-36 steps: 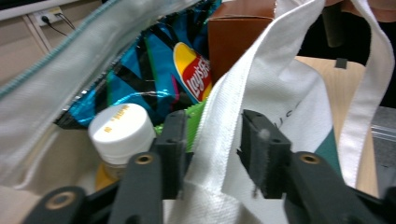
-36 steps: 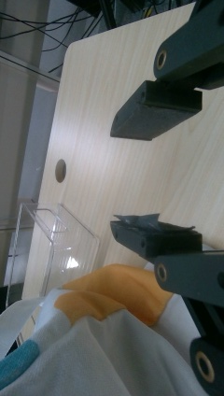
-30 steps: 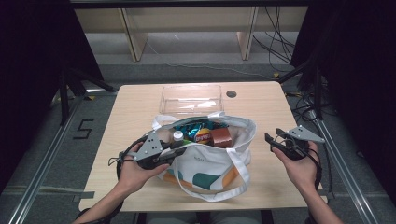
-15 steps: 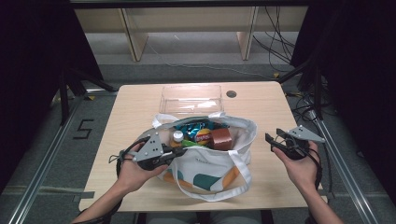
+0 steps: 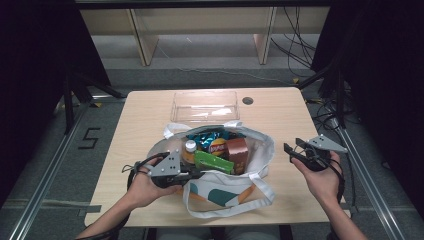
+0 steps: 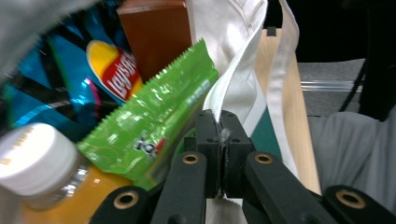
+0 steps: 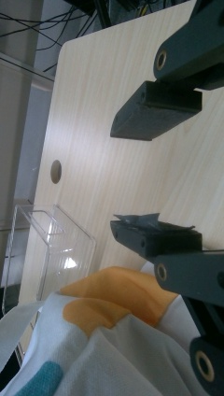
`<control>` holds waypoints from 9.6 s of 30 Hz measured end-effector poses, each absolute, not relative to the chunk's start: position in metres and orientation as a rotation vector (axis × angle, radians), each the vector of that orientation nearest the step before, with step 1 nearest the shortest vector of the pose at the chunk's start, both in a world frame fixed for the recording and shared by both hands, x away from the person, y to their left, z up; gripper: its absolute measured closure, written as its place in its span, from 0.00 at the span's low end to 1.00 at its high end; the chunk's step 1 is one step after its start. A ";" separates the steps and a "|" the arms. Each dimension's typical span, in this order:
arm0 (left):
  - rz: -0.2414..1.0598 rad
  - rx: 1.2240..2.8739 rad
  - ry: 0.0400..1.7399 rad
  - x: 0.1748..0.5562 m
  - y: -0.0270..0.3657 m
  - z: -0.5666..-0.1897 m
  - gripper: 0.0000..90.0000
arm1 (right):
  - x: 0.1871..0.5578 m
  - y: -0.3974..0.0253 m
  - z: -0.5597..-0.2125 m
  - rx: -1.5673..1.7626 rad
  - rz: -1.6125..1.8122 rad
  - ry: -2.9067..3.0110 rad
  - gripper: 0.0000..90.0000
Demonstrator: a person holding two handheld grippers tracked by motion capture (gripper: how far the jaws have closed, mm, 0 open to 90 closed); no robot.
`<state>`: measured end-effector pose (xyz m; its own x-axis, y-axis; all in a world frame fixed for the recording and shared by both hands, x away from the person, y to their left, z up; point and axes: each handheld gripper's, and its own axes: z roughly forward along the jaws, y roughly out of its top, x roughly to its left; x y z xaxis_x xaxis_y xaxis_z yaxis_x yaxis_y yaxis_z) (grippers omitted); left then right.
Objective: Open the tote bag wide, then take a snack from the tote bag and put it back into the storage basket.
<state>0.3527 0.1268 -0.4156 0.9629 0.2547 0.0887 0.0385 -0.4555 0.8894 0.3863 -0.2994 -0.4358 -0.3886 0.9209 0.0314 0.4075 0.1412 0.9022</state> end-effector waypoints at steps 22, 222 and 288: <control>0.141 2.221 0.378 0.371 0.097 -0.458 0.98 | 0.388 -0.301 -0.437 1.234 1.199 1.889 0.54; 0.625 1.855 0.766 0.424 0.184 -0.430 0.50 | 0.438 -0.234 -0.409 1.088 1.339 2.046 0.72; 0.613 1.785 0.863 0.424 0.194 -0.432 0.36 | 0.446 -0.184 -0.377 0.910 1.548 2.273 0.73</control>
<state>0.4243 0.1937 -0.4319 0.6137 0.7894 0.0129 0.2718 -0.2266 0.9353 0.4457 -0.1836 -0.3768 -0.7756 0.6153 0.1408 0.3565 0.2430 0.9021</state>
